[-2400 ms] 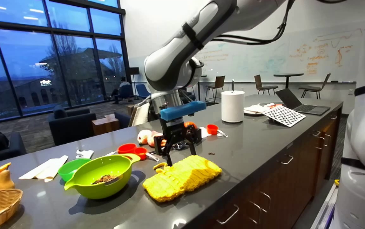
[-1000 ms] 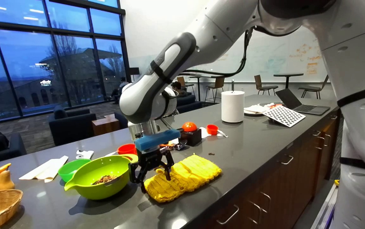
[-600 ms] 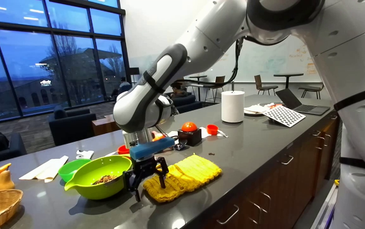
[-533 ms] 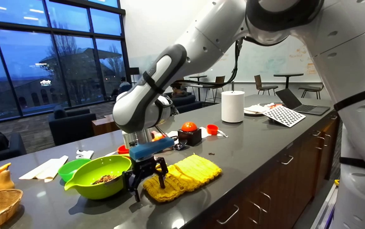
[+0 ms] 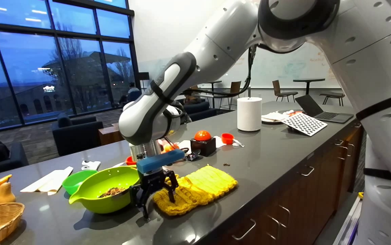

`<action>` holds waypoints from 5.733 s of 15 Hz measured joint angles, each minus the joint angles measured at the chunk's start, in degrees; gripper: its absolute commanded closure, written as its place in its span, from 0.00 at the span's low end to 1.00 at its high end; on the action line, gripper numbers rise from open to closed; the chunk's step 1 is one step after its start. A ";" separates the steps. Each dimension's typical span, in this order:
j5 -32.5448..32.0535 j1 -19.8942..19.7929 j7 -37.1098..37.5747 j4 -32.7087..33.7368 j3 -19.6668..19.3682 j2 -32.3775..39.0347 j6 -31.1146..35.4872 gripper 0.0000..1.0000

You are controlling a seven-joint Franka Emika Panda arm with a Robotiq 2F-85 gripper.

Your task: Fold the yellow object, then move it to the right

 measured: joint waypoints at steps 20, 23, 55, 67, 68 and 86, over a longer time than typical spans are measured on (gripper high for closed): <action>-4.72 3.66 3.56 6.45 -1.92 -4.95 -14.45 0.98; -4.69 3.32 5.37 6.36 -2.46 -9.42 -20.84 0.98; 2.74 -8.09 0.97 -12.20 -7.37 -20.00 -19.44 0.01; -2.80 -1.16 5.09 -5.79 -3.27 -10.81 -12.05 0.00; -4.05 -0.92 4.68 -5.02 -3.28 -9.47 -11.92 0.00; -15.82 2.06 3.77 2.73 -5.26 0.26 -26.10 0.39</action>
